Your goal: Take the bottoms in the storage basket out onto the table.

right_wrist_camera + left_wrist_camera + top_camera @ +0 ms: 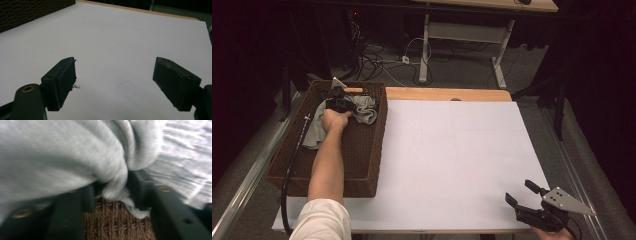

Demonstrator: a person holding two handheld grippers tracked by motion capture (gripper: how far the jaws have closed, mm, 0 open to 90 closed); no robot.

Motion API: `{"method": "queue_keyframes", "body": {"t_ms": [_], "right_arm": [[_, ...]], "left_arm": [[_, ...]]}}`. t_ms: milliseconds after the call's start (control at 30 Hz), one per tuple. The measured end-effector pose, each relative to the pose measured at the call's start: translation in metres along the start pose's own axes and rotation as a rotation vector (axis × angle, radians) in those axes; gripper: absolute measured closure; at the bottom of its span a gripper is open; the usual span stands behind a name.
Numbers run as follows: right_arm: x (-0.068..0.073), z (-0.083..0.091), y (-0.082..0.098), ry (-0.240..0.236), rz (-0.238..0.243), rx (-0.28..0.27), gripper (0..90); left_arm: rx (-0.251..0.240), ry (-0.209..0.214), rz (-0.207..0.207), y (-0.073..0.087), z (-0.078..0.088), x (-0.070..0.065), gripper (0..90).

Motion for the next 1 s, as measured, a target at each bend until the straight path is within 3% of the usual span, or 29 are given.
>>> {"method": "queue_keyframes", "body": {"t_ms": [267,500,667,867,1000], "right_arm": [[0.0,0.0,0.0,0.004,0.004,0.0,19.6],[0.002,0.002,-0.001,-0.009,0.005,-0.015,19.7],[0.003,0.003,-0.002,-0.029,0.0,-0.024,19.7],[0.002,0.008,-0.004,-0.049,-0.011,-0.06,19.6],[0.002,0.006,-0.004,-0.06,-0.021,-0.05,19.6]], "left_arm": [[-0.002,-0.042,-0.078,0.0,0.011,-0.001,76.1],[-0.028,-0.04,-0.093,0.005,0.027,-0.004,77.9],[-0.061,-0.041,-0.145,0.009,0.05,-0.011,78.1],[-0.12,-0.003,-0.158,0.012,0.079,-0.022,78.1],[-0.139,-0.004,-0.206,0.014,0.094,-0.032,78.1]]}}
Point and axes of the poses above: each handheld gripper's, and its own axes: z roughly backward along the jaws, y roughly out of its underside, x roughly to its left, the point moved 9 cm from there along -z, roughly forward along the jaws, and after that the axes turned 4 degrees about -z, right-handed, at the moved point
